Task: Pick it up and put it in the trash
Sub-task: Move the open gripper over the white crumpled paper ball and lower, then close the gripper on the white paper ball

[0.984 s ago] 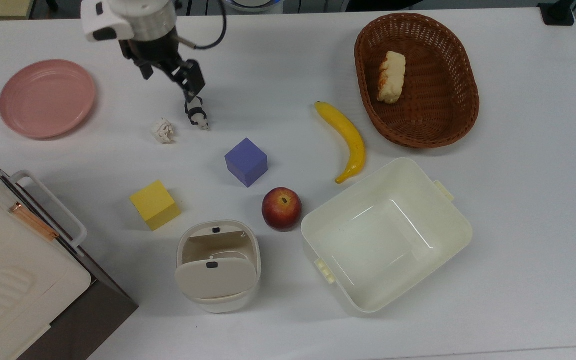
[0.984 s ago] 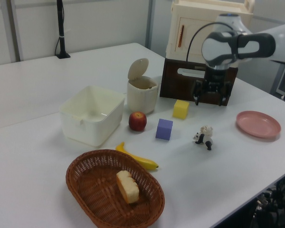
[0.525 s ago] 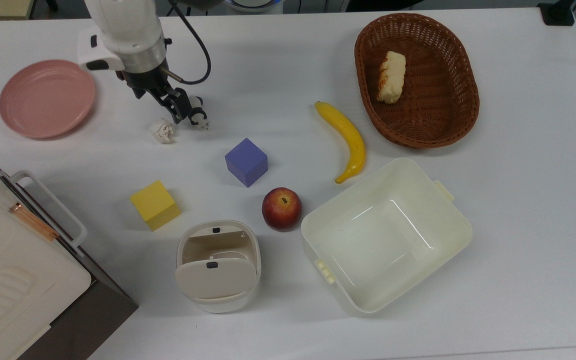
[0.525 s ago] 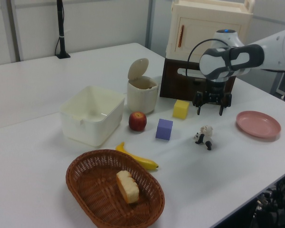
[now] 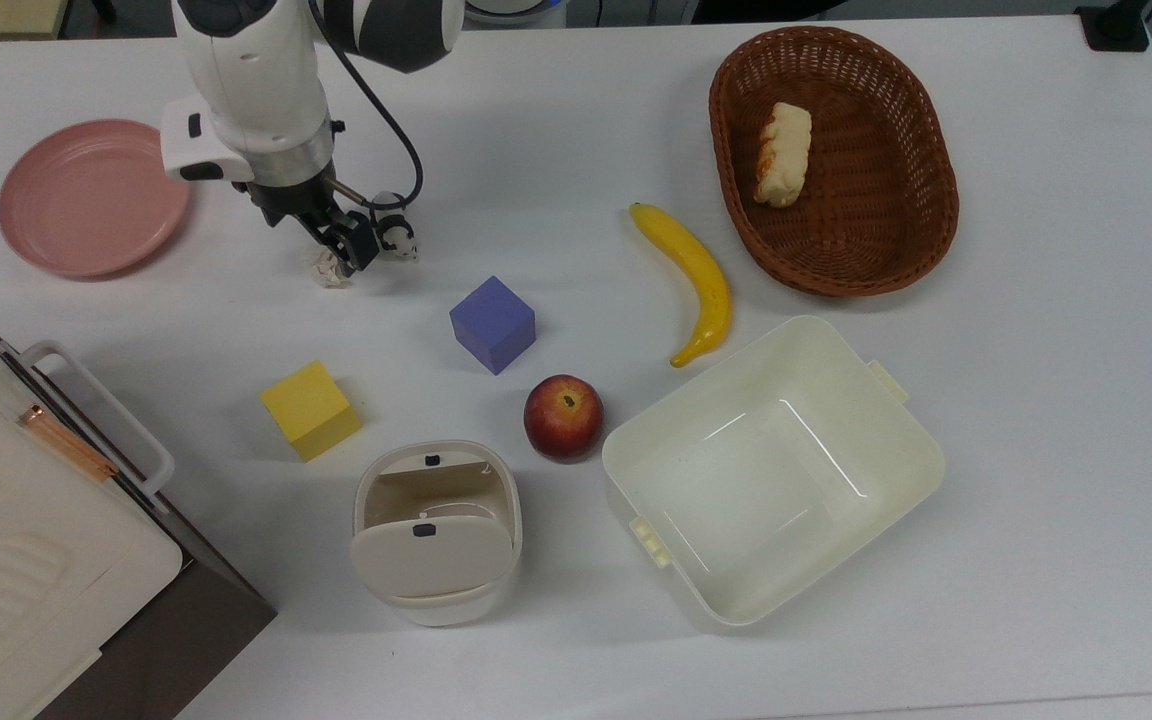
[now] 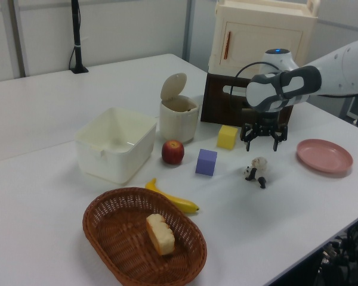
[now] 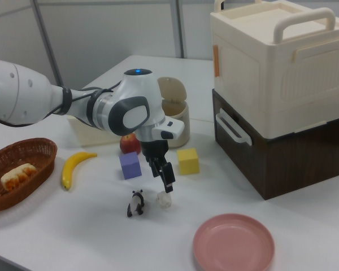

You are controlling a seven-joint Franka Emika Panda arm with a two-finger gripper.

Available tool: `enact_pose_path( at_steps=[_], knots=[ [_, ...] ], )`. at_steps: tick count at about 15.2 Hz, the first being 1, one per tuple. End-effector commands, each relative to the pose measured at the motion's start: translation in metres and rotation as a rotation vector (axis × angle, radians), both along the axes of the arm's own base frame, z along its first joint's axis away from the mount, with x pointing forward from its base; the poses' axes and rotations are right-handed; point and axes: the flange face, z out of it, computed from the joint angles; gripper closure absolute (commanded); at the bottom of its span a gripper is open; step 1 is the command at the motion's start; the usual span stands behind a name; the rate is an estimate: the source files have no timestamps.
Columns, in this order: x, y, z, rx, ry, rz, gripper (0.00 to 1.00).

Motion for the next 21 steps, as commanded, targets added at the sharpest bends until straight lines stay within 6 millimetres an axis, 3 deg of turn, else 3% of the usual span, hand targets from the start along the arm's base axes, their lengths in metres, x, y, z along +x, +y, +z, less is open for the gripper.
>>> enact_pose_path(
  at_steps=[1,18,19,20,21],
  knots=[
    [0.001,0.0,-0.012,-0.028,-0.003,-0.004,0.0],
    [0.006,0.008,-0.055,-0.051,0.044,0.032,0.0],
    [0.006,0.008,-0.055,-0.051,0.044,0.035,0.04],
    [0.006,0.009,-0.056,-0.051,0.045,0.036,0.19],
    [0.006,0.008,-0.056,-0.051,0.044,0.035,0.43]
  ],
)
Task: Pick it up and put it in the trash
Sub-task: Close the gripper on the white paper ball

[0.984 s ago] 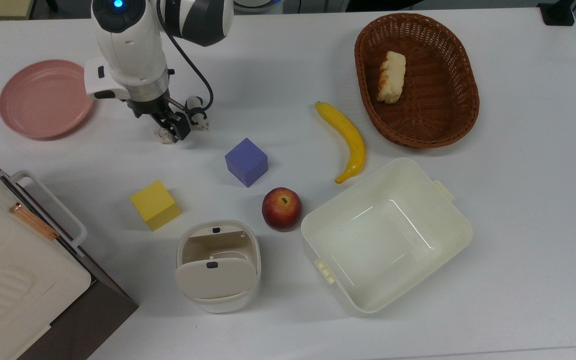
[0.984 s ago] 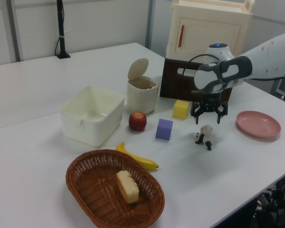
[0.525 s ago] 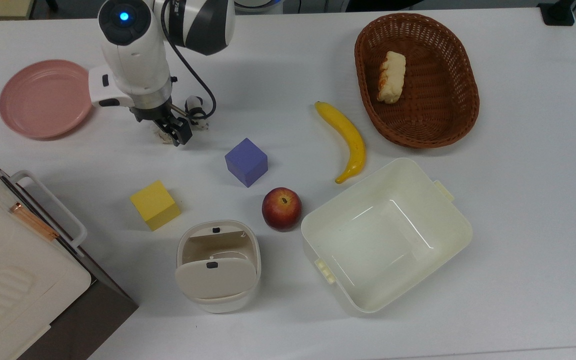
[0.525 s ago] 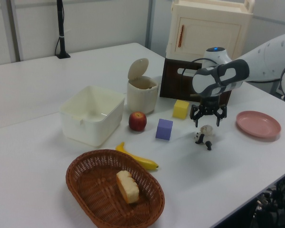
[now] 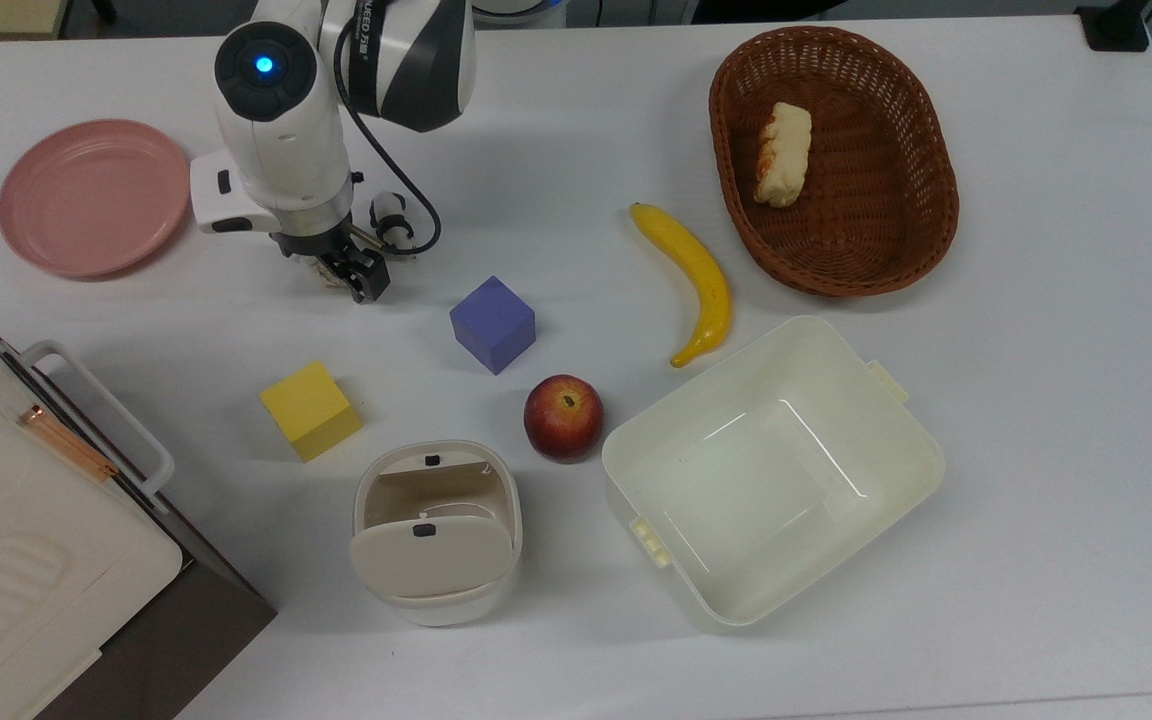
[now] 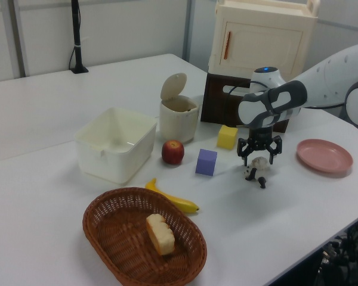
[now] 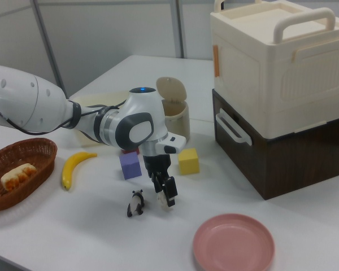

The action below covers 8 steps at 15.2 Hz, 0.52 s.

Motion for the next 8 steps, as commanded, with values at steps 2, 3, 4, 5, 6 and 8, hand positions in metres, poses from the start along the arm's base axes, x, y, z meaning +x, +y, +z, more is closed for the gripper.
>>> enact_pose_path(
  at_steps=[2,3,4,5,6,8],
  knots=[
    [0.0,0.0034,-0.0016,-0.023,-0.012,0.007,0.68],
    [0.0001,0.0043,-0.0027,-0.022,-0.011,0.008,0.77],
    [0.0008,0.0043,-0.0019,-0.023,-0.014,0.008,0.8],
    [0.0013,0.0043,-0.0015,-0.023,-0.018,0.011,0.81],
    [0.0024,0.0042,-0.0001,-0.024,-0.023,0.01,0.81],
    [0.0051,0.0031,0.004,-0.025,-0.033,0.008,0.79]
  ],
)
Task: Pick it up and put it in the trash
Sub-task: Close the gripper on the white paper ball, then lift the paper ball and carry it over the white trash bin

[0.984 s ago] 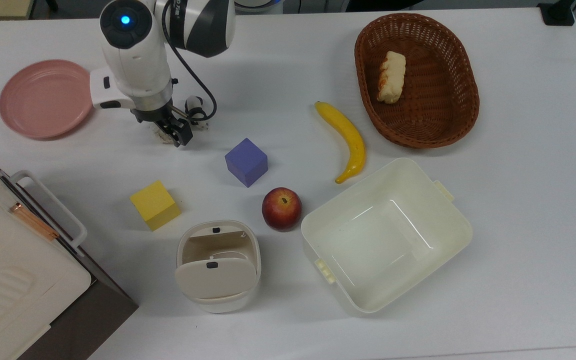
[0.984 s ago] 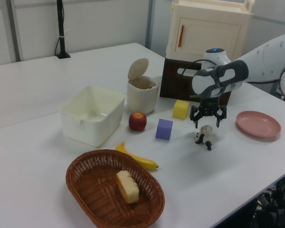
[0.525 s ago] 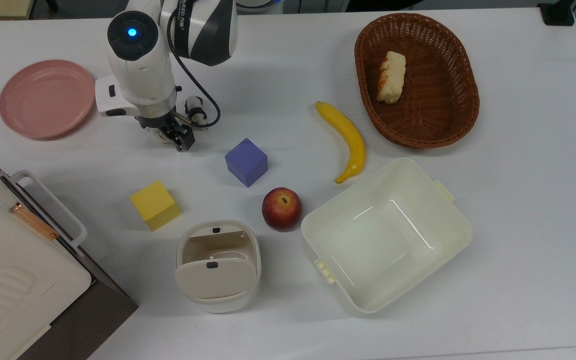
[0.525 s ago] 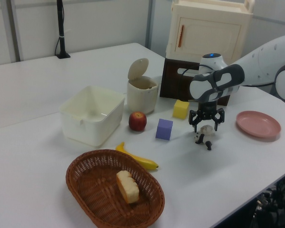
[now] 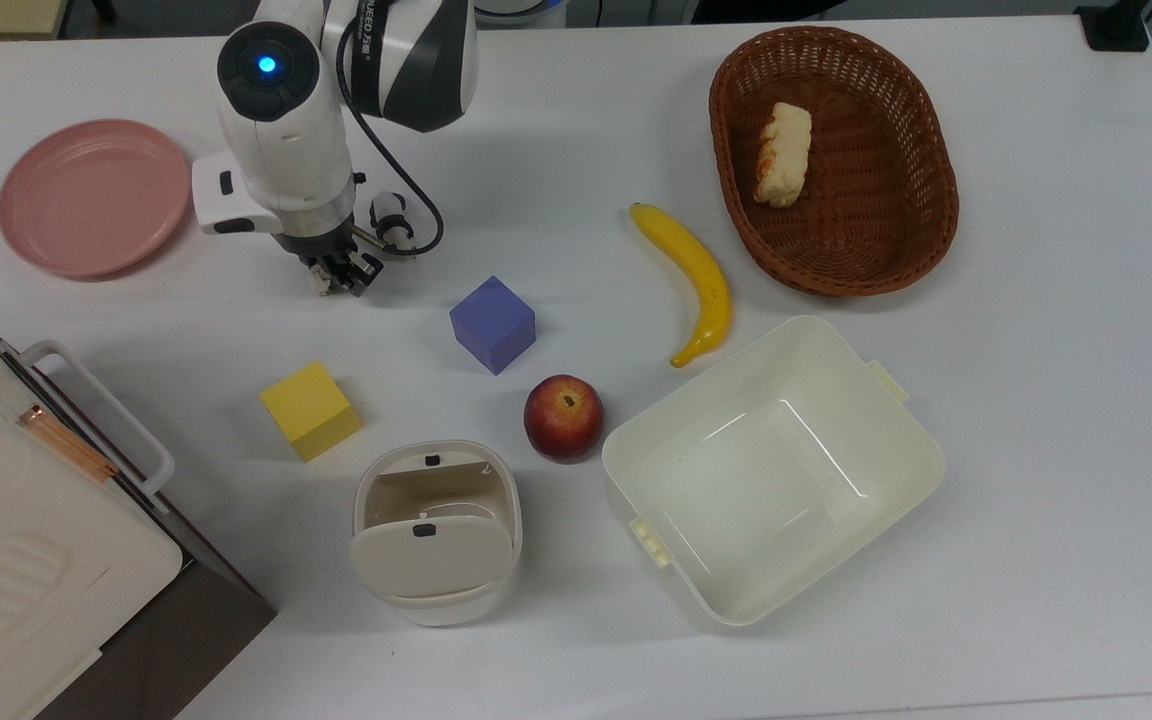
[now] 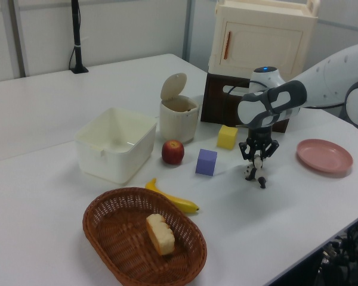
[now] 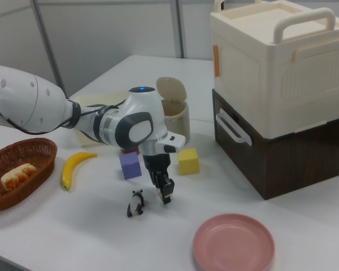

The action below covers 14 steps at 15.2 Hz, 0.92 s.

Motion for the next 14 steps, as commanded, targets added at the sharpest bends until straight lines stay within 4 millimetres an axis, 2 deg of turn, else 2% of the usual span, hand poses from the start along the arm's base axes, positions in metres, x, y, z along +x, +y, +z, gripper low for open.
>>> enact_pose_path(
  at_steps=[1,4,8,12,14],
  knots=[
    [0.004,0.001,0.004,-0.026,-0.032,0.004,0.79],
    [0.019,0.0,0.029,-0.027,-0.091,-0.009,0.79],
    [0.052,0.007,0.089,-0.04,-0.229,-0.047,0.79],
    [0.08,0.033,0.137,-0.03,-0.393,-0.06,0.79],
    [0.091,0.053,0.148,-0.023,-0.476,-0.03,0.79]
  ],
)
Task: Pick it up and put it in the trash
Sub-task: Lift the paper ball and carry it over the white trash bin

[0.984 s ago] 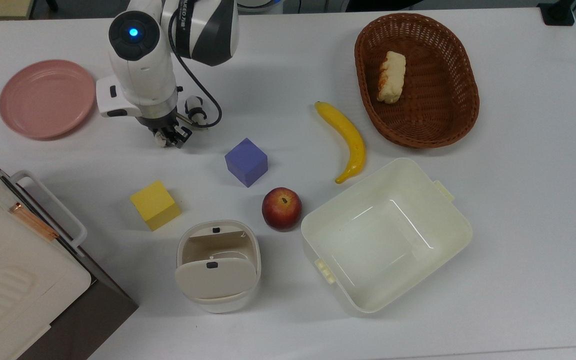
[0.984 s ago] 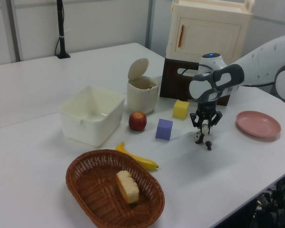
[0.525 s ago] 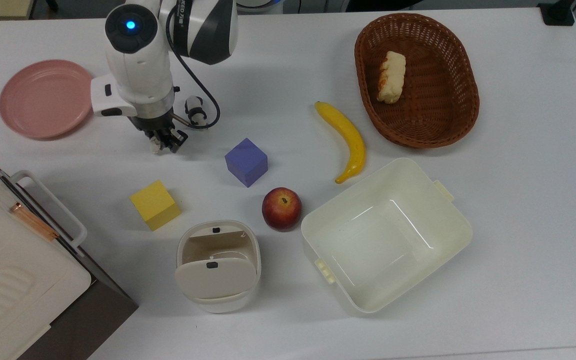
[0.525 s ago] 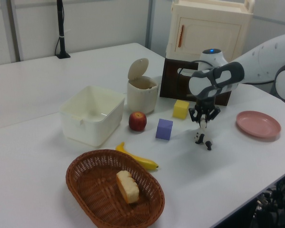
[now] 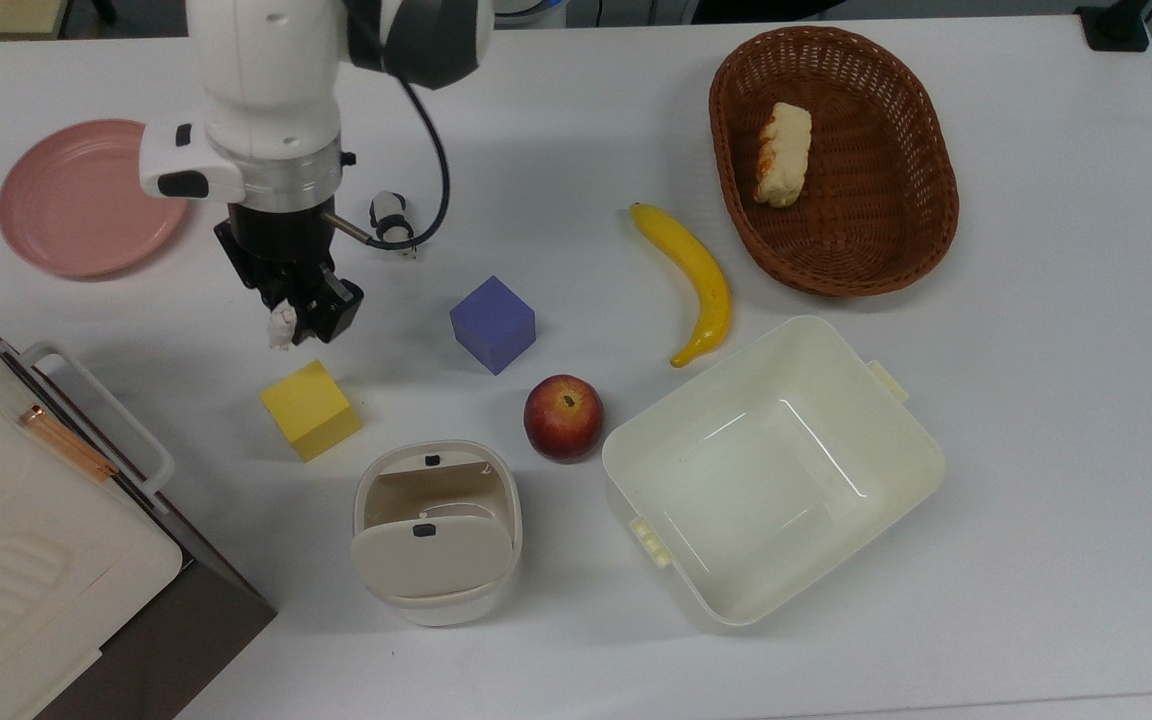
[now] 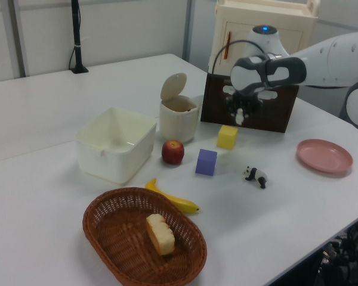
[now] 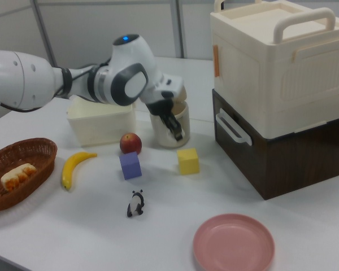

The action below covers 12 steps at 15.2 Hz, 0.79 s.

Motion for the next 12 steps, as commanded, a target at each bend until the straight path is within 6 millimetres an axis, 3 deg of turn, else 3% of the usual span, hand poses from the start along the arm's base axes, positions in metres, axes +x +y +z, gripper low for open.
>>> enact_pose_path(
  at_steps=[1,4,9,12],
  knots=[
    [0.022,0.035,0.02,0.01,-0.152,0.029,0.79],
    [0.042,0.051,0.026,-0.003,-0.257,0.071,0.79],
    [0.065,0.07,0.013,-0.028,-0.451,0.139,0.79],
    [0.069,0.083,0.0,-0.035,-0.475,0.17,0.79]
  ],
)
